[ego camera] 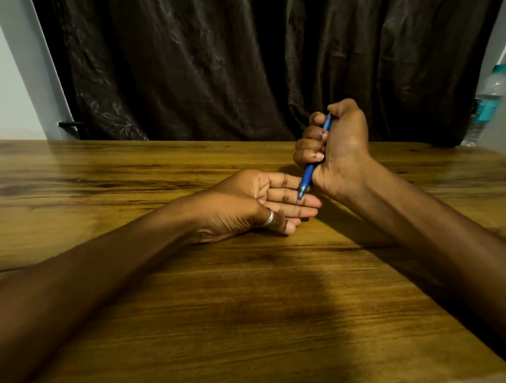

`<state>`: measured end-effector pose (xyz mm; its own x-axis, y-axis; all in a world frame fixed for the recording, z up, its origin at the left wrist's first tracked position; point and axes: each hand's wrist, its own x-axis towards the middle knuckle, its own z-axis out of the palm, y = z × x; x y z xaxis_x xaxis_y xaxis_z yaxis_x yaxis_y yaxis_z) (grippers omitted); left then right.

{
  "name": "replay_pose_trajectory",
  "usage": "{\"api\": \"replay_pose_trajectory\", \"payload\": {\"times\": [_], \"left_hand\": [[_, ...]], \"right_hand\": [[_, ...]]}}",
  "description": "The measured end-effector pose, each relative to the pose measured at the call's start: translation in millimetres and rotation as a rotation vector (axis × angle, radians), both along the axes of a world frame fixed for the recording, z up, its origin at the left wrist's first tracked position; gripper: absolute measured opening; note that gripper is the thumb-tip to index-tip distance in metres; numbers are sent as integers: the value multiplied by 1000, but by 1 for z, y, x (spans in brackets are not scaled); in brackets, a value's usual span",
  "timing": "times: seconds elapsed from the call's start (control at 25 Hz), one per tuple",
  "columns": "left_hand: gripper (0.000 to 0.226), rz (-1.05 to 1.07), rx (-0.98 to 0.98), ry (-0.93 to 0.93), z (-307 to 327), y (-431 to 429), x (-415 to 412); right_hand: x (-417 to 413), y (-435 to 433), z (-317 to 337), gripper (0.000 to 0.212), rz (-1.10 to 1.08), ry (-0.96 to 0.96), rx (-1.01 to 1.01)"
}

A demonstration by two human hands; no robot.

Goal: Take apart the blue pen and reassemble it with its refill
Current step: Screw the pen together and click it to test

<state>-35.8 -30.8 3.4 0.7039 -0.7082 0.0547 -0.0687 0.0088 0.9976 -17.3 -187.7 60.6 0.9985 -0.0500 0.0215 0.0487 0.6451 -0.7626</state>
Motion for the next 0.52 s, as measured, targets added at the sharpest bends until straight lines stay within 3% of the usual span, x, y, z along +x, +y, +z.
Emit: {"api": "replay_pose_trajectory", "payload": {"times": [0.52], "left_hand": [[47, 57, -10, -47, 0, -3, -2]], "right_hand": [[1, 1, 1, 38, 20, 15, -14]]}}
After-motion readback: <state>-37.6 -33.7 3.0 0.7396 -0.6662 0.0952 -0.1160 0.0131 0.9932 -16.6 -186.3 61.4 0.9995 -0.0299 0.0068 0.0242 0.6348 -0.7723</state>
